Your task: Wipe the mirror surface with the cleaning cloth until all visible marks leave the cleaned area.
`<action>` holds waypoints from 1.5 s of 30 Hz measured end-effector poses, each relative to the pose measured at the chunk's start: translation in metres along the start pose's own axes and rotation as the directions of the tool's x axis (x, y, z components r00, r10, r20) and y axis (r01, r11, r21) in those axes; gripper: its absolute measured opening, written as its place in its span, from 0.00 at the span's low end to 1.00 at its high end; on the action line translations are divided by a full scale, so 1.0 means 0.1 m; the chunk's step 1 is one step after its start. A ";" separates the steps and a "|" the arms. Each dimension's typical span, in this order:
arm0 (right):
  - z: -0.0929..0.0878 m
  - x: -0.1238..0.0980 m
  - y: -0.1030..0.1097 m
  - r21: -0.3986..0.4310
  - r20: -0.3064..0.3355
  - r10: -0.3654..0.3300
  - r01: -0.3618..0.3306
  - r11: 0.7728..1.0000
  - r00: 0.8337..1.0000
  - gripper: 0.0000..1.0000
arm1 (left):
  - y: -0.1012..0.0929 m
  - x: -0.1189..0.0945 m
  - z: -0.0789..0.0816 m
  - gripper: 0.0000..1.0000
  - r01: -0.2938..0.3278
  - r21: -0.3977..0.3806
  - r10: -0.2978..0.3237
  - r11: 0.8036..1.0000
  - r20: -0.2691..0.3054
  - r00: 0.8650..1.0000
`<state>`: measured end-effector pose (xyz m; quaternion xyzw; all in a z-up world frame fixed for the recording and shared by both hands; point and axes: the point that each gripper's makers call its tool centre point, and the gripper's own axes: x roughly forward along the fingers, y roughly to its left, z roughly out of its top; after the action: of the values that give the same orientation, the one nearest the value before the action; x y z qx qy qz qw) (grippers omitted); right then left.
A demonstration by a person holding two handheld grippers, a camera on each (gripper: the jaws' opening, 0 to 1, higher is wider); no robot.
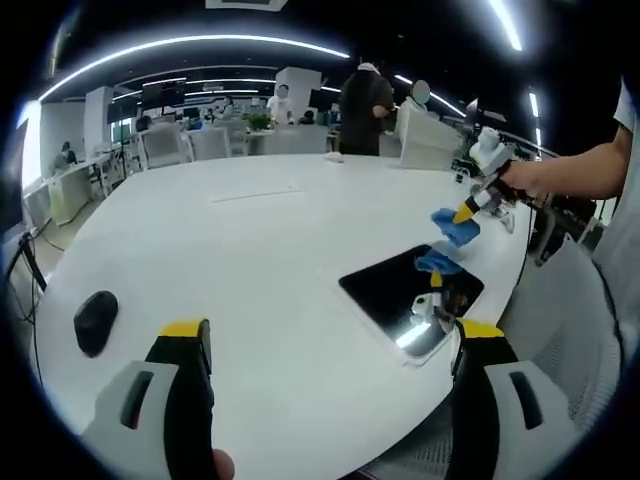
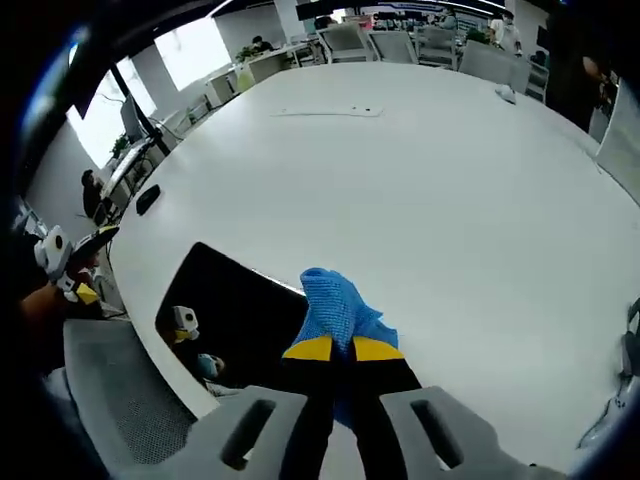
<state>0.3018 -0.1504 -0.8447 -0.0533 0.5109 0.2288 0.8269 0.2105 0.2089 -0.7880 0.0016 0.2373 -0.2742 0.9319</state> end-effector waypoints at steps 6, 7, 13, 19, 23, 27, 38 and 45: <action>-0.19 0.25 -0.16 -0.032 -0.035 -0.069 0.068 0.997 0.997 0.01 | -0.03 0.01 0.04 0.99 0.003 0.009 -0.003 1.000 0.001 1.000; -0.20 0.27 -0.17 -0.029 -0.035 -0.072 0.071 0.997 0.997 0.01 | -0.03 0.01 0.05 0.99 0.002 0.010 -0.002 1.000 0.003 1.000; -0.24 0.33 -0.14 -0.084 -0.030 -0.089 0.086 0.993 0.996 0.04 | -0.02 -0.03 0.10 0.99 -0.010 0.012 0.010 1.000 0.010 1.000; -0.17 0.29 -0.13 -0.106 0.034 -0.080 0.083 0.991 0.996 0.17 | -0.04 -0.07 0.14 0.99 -0.017 0.015 0.017 1.000 0.010 1.000; -0.07 0.12 -0.08 -0.101 0.128 -0.030 0.043 0.994 0.991 0.40 | -0.07 -0.07 0.18 0.99 -0.012 0.008 0.012 1.000 0.011 1.000; 0.05 -0.17 0.04 -0.109 0.246 0.059 -0.033 0.994 0.967 0.61 | -0.06 -0.06 0.20 0.99 0.005 0.010 -0.005 1.000 0.010 1.000; -0.34 -0.77 0.01 -0.158 0.392 0.130 -0.073 0.985 0.911 0.97 | 0.02 -0.11 0.09 0.99 0.011 0.028 -0.011 1.000 0.006 1.000; -0.68 -0.95 -0.11 -0.114 0.450 0.079 -0.030 0.993 0.889 0.98 | 0.11 -0.20 0.03 0.99 -0.017 0.029 0.017 0.999 -0.014 1.000</action>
<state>0.2151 -0.2126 -0.7960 -0.0271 0.2924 0.2842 0.9127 0.2031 0.2281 -0.7775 0.0192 0.2397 -0.2699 0.9324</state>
